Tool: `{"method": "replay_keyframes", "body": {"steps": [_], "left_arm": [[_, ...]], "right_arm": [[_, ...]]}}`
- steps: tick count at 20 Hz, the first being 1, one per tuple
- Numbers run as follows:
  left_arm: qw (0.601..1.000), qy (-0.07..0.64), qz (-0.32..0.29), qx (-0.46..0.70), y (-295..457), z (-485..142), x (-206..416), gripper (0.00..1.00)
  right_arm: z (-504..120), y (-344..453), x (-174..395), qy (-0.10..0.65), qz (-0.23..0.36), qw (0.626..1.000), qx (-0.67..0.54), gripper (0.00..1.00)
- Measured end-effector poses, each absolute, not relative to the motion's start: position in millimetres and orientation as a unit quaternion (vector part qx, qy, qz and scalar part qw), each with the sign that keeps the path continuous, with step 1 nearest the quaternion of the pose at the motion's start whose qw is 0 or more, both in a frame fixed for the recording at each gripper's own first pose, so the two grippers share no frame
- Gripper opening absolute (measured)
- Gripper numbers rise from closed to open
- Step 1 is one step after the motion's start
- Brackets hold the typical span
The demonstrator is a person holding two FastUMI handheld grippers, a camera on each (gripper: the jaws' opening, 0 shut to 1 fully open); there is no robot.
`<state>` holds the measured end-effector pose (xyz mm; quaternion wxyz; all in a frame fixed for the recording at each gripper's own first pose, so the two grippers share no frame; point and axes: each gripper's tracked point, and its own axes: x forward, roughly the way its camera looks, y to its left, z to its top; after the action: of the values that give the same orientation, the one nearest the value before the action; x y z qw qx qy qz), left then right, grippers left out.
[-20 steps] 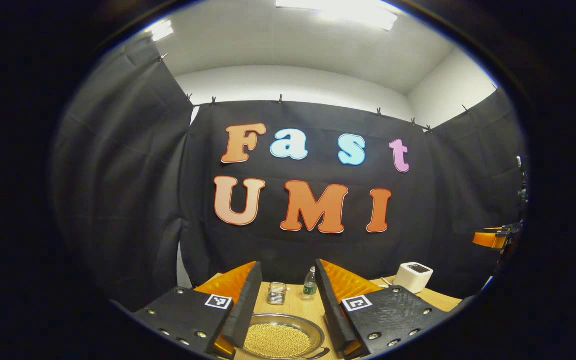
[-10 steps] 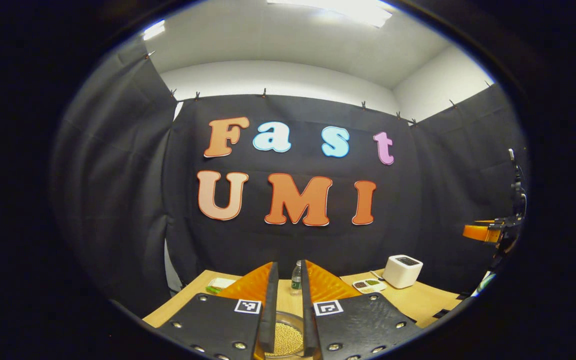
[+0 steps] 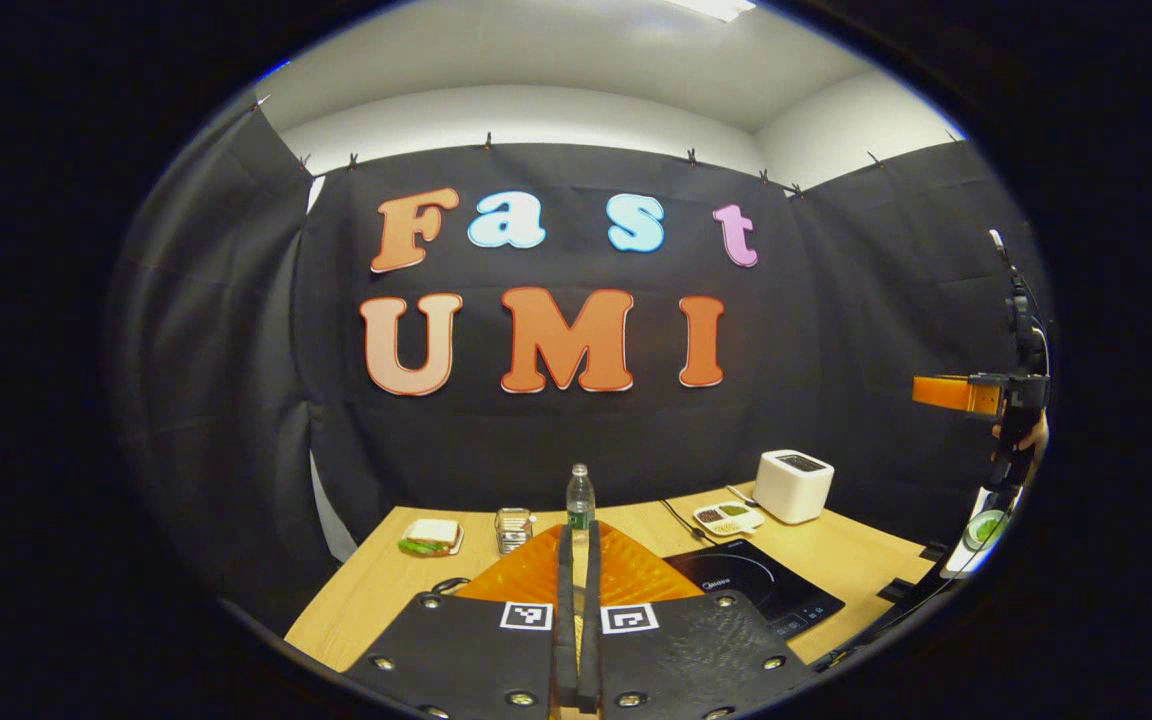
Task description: First push the handle of the pot to place it horizontally, then grasp the pot with both hands and set it on the induction cooktop.
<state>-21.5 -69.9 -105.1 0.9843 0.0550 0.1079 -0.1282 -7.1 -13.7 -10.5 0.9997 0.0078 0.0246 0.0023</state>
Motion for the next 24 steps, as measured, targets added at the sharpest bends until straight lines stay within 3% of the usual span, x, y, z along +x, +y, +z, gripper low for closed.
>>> {"method": "replay_keyframes", "body": {"steps": [13,24], "left_arm": [[0.943,0.278,-0.167,0.073,-72,-255,-63,0.03],[0.912,0.368,-0.165,0.070,-61,-338,-95,0.03]], "right_arm": [[-13,-13,-6,0.035,0.012,0.999,0.005,0.95],[-20,-11,-5,0.051,0.022,0.998,0.004,0.95]]}}
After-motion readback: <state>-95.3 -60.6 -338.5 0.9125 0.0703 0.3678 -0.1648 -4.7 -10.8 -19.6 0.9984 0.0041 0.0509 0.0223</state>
